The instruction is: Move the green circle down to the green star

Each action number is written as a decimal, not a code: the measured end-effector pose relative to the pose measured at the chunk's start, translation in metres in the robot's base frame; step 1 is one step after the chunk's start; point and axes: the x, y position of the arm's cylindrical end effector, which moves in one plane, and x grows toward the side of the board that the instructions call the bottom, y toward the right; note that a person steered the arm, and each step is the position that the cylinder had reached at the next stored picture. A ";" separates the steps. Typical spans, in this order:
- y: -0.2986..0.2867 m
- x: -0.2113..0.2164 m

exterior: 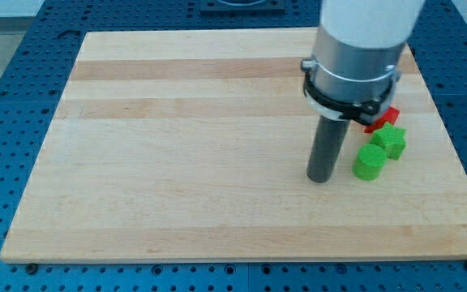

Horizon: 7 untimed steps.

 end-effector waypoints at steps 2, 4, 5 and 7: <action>0.013 -0.020; 0.041 -0.007; 0.058 -0.007; 0.060 -0.004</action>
